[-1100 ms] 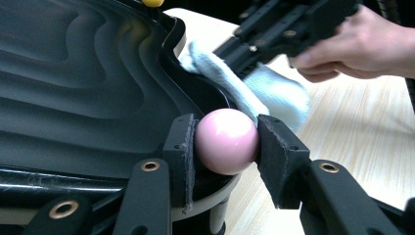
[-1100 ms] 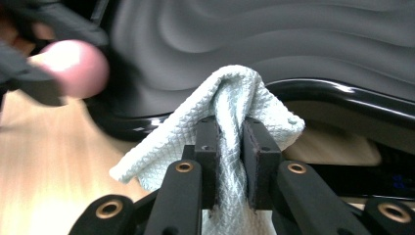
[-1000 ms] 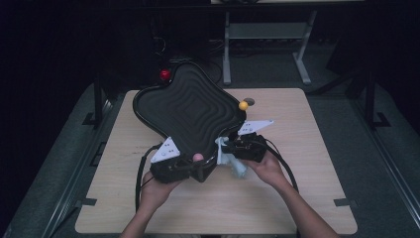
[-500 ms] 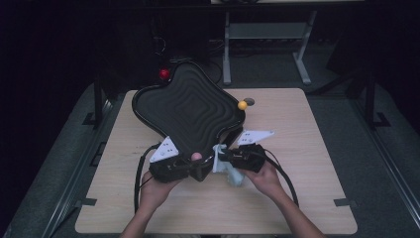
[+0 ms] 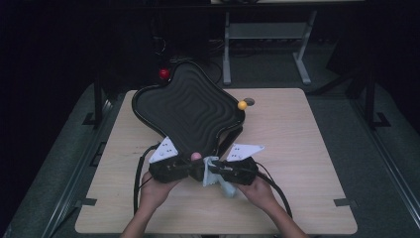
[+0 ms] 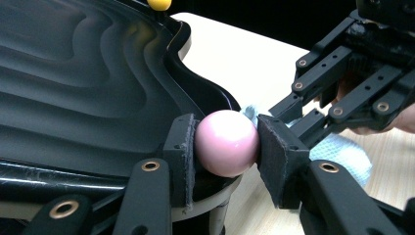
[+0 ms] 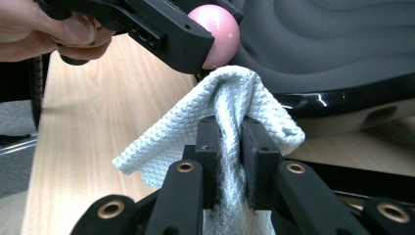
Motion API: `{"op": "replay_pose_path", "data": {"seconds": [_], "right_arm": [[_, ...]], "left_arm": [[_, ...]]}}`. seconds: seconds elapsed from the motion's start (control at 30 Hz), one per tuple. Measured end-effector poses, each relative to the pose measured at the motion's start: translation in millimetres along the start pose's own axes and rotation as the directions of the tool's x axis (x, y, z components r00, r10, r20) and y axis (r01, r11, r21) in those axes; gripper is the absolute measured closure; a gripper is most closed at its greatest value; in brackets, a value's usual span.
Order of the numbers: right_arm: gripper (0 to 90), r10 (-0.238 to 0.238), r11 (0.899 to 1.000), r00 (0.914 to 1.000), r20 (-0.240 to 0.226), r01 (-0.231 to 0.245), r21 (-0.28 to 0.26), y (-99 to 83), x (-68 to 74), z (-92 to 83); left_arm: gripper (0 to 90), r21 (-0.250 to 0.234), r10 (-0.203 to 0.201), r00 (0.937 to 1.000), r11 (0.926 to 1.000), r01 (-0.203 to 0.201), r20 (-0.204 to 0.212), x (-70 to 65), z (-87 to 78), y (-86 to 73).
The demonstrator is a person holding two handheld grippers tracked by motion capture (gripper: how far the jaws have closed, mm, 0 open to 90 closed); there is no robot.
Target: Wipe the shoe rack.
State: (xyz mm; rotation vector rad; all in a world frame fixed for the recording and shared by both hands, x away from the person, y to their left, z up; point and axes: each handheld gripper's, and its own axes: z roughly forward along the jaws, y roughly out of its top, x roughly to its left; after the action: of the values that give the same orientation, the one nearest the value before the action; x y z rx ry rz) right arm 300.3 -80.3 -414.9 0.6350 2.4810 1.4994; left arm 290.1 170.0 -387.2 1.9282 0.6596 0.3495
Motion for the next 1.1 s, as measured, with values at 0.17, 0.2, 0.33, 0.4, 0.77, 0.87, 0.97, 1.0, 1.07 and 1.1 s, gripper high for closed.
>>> {"op": "replay_pose_path", "data": {"seconds": [0.17, 0.2, 0.33, 0.4, 0.77, 0.87, 0.97, 1.0, 1.07, 1.1], "right_arm": [[79.3, 0.042, 0.999, 0.9986, 0.032, -0.041, -0.025, -1.5, -12.7, -6.8], [79.3, 0.048, 0.999, 0.9982, 0.034, -0.047, -0.027, -2.1, -12.3, -6.9], [79.2, 0.006, 1.0, 0.9999, -0.01, -0.006, -0.008, -0.8, 4.5, 4.1], [79.2, -0.026, 1.0, 0.9997, -0.003, 0.026, 0.003, -0.1, 8.5, 7.6], [79.0, 0.022, 1.0, 0.9996, 0.015, -0.022, -0.02, -4.2, -5.6, -2.8], [79.2, 0.017, 1.0, 0.9998, 0.014, -0.017, -0.019, -4.8, -10.0, -3.2], [78.9, 0.064, 0.998, 0.9962, 0.059, -0.062, -0.032, -5.8, -23.9, -7.8], [78.9, 0.072, 0.997, 0.9957, 0.058, -0.07, -0.035, -5.8, -25.5, -7.9], [78.8, 0.062, 0.998, 0.9966, 0.054, -0.061, -0.026, -5.0, -25.5, -6.7], [78.8, 0.055, 0.998, 0.9971, 0.053, -0.054, -0.023, -4.4, -26.0, -6.4]], "left_arm": [[60.1, -0.004, -0.001, 0.9999, 1.0, 0.001, -0.011, -0.6, 0.5, -0.2], [60.1, -0.003, -0.001, 0.9999, 1.0, 0.001, -0.011, -0.5, 0.4, -0.3], [60.1, -0.005, -0.004, 0.9999, 1.0, 0.004, -0.012, -0.8, 0.3, -0.6], [60.2, -0.005, -0.006, 0.9999, 1.0, 0.006, -0.008, -0.2, 0.0, -0.7], [60.2, -0.005, -0.009, 1.0, 0.9999, 0.009, -0.001, 0.4, -2.3, -1.6], [60.2, -0.003, -0.006, 1.0, 1.0, 0.006, -0.005, 0.2, -4.0, -2.0], [60.2, 0.0, -0.008, 1.0, 1.0, 0.008, -0.002, -0.6, -5.7, -2.6], [60.2, -0.001, -0.009, 1.0, 1.0, 0.009, -0.001, -0.9, -6.2, -2.7], [60.2, 0.003, -0.011, 0.9999, 0.9999, 0.011, 0.0, -1.4, -7.9, -3.1], [60.2, 0.007, -0.011, 0.9999, 0.9999, 0.011, 0.004, -1.4, -9.5, -3.4]]}}
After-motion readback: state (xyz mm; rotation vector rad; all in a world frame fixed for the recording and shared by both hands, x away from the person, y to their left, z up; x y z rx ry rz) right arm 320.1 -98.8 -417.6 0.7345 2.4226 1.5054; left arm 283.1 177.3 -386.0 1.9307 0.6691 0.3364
